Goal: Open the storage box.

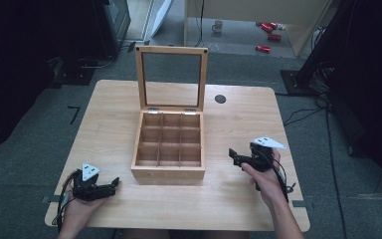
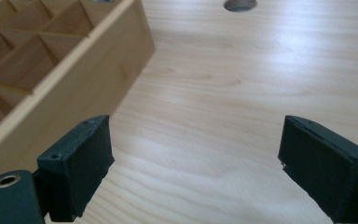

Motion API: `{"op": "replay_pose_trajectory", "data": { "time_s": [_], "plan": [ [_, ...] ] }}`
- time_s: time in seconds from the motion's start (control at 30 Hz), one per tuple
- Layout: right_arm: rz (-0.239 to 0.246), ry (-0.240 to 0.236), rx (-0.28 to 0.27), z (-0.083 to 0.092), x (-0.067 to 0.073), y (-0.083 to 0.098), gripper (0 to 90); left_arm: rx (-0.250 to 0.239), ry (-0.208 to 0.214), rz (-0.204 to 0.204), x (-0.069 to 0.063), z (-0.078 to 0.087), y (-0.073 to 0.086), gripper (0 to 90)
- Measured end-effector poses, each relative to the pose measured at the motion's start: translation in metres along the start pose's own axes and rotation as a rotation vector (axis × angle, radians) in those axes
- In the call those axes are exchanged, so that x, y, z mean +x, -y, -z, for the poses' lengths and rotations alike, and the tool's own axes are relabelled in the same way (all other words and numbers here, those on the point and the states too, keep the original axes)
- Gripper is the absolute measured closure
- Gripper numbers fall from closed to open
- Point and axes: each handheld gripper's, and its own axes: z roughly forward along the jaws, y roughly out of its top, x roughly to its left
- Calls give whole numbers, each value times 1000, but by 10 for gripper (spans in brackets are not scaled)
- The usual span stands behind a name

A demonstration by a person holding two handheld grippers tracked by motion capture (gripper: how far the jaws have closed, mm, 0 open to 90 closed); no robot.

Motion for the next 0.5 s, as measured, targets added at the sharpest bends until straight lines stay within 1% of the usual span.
{"op": "replay_pose_trajectory", "data": {
  "time_s": [0.13,0.27,0.33,0.4,0.5],
  "plan": [
    [-22,21,0,12,-13,15,96,1,1,-3,0,0,0,79],
    [-40,52,14,22,-25,32,96,1,1,-2,0,0,0,79],
    [-53,70,12,26,-31,40,96,0,0,-2,0,0,0,79],
    [-56,94,7,32,-36,47,97,0,1,-1,0,0,0,79],
    [-62,114,10,38,-43,58,98,0,0,-2,0,0,0,79]
  ]
}}
